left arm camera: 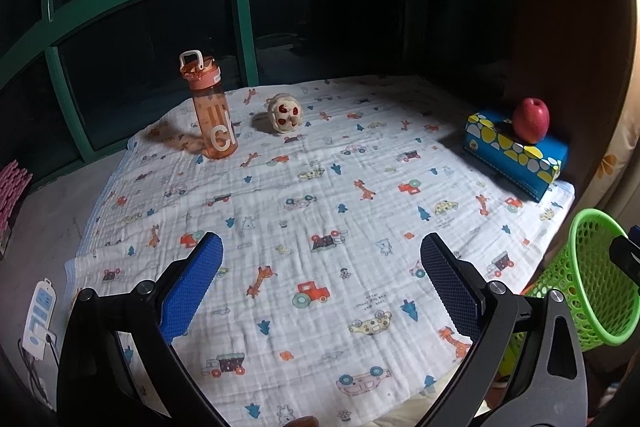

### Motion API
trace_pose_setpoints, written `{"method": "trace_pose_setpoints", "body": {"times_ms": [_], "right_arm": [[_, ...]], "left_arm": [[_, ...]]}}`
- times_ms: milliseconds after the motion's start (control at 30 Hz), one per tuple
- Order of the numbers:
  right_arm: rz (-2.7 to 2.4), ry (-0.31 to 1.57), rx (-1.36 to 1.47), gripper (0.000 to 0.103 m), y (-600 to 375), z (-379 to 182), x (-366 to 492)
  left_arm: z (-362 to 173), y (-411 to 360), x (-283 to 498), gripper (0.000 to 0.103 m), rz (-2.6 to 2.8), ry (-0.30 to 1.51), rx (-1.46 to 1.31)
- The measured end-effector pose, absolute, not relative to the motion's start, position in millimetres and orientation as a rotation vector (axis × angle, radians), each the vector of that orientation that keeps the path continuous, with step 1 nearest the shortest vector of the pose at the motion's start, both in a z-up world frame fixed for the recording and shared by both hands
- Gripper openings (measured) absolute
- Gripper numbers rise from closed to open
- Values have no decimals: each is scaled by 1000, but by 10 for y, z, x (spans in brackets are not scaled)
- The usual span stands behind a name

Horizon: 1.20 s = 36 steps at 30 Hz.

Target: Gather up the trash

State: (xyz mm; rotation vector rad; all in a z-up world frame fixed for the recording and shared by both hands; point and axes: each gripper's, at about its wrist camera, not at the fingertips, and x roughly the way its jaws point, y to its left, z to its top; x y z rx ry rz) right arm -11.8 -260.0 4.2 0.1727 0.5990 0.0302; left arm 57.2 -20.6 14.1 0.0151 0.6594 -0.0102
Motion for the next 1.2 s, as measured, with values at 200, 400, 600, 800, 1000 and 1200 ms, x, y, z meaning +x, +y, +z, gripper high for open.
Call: {"method": "trace_pose_setpoints", "body": {"times_ms": [200, 400, 600, 800, 1000, 1200], "right_arm": [[33, 597, 173, 92, -2596, 45, -117], [38, 598, 176, 92, -2605, 41, -113], [38, 600, 178, 92, -2595, 39, -113], [40, 601, 176, 92, -2583, 34, -110], [42, 601, 179, 92, -2579, 32, -109], [44, 600, 179, 92, -2570, 29, -102]], "left_arm": [[144, -199, 567, 98, -5, 661, 15], [136, -201, 566, 98, 6, 663, 14], [124, -195, 570, 98, 11, 667, 15], [121, -191, 570, 98, 13, 666, 15], [116, -191, 568, 98, 17, 666, 14], [110, -190, 560, 98, 21, 664, 15]]}}
